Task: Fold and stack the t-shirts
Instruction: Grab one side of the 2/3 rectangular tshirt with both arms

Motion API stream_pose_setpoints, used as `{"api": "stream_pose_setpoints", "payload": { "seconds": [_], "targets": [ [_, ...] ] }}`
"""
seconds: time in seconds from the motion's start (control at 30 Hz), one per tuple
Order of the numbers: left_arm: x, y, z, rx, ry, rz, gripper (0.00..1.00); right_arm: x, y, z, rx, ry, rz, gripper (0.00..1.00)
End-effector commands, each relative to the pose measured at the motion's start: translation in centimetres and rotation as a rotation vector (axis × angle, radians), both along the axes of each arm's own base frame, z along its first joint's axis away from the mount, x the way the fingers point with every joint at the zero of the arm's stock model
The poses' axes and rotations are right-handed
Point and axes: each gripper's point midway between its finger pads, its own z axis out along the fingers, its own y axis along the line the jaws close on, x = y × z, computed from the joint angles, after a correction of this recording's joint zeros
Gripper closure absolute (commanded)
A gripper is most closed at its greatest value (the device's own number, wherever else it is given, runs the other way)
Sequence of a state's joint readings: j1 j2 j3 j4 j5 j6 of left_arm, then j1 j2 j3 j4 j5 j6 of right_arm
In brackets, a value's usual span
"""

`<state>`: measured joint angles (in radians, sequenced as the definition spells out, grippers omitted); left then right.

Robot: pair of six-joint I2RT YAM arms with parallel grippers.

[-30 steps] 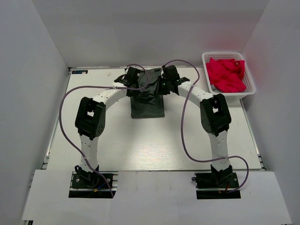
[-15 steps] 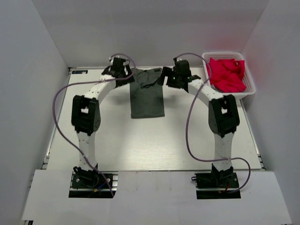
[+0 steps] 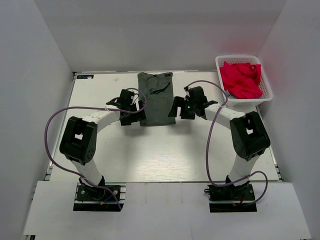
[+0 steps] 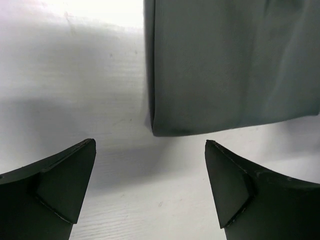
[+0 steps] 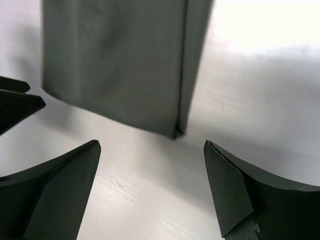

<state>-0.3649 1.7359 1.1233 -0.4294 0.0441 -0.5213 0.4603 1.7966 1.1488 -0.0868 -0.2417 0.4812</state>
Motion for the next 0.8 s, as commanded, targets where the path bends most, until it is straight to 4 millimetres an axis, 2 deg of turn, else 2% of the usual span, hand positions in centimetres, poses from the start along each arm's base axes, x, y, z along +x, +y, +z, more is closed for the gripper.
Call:
{"api": "stream_pose_setpoints", "payload": {
  "seconds": [0.0, 0.07, 0.23, 0.27, 0.33, 0.37, 0.43, 0.47, 0.5, 0.53, 0.57, 0.63, 0.7, 0.73, 0.77],
  "targets": [
    [-0.2, -1.6, 0.5, -0.068, -0.026, -0.040, 0.00, -0.8, 0.7, 0.4, 0.062, 0.012, 0.018, 0.10],
    [-0.3, -2.0, -0.5, -0.062, -0.008, -0.049, 0.00, -0.8, 0.8, -0.6, 0.057, 0.036, 0.018, 0.10],
    [-0.7, -2.5, -2.4, -0.065, 0.041, -0.044, 0.14, -0.3, 1.4, -2.3, 0.054, 0.085, 0.012, 0.10],
    [-0.6, -2.6, -2.3, -0.068, 0.033, -0.045, 0.21, -0.6, 1.6, -3.1, 0.056, 0.112, 0.017, 0.12],
    [-0.9, -3.0, -2.8, -0.075, 0.050, -0.051, 0.29, -1.0, 1.8, -3.6, 0.070, 0.139, 0.015, 0.16],
    [-0.7, -3.1, -2.6, -0.079, 0.040, -0.051, 0.36, -0.9, 1.8, -3.7, 0.076, 0.140, 0.007, 0.16],
    [-0.8, -2.9, -3.6, -0.063, 0.058, -0.045, 0.43, -1.2, 1.8, -4.2, 0.074, 0.150, 0.009, 0.22],
    [-0.7, -2.8, -3.6, -0.056, 0.055, -0.040, 0.50, -1.3, 1.6, -4.6, 0.067, 0.159, 0.003, 0.28],
    [-0.9, -2.7, -4.3, -0.050, 0.071, -0.040, 0.55, -1.3, 1.6, -4.7, 0.071, 0.162, 0.003, 0.49],
    [-0.6, -2.8, -4.0, -0.053, 0.062, -0.040, 0.60, -1.3, 1.5, -4.8, 0.070, 0.166, 0.000, 0.63],
    [-0.8, -3.0, -4.5, -0.058, 0.081, -0.047, 0.66, -1.1, 1.5, -4.8, 0.069, 0.164, -0.005, 0.69],
    [-1.1, -3.1, -5.0, -0.065, 0.099, -0.054, 0.73, -1.0, 1.6, -4.9, 0.067, 0.162, -0.002, 0.75],
    [-0.9, -3.2, -5.1, -0.065, 0.099, -0.054, 1.00, -0.9, 1.8, -4.4, 0.070, 0.151, 0.002, 0.86],
    [-0.9, -3.2, -5.1, -0.065, 0.099, -0.054, 1.00, -0.8, 1.8, -4.3, 0.070, 0.149, 0.003, 1.00],
    [-1.0, -3.2, -4.7, -0.065, 0.099, -0.054, 1.00, -0.9, 1.8, -4.0, 0.073, 0.146, 0.008, 1.00]
  ]
}}
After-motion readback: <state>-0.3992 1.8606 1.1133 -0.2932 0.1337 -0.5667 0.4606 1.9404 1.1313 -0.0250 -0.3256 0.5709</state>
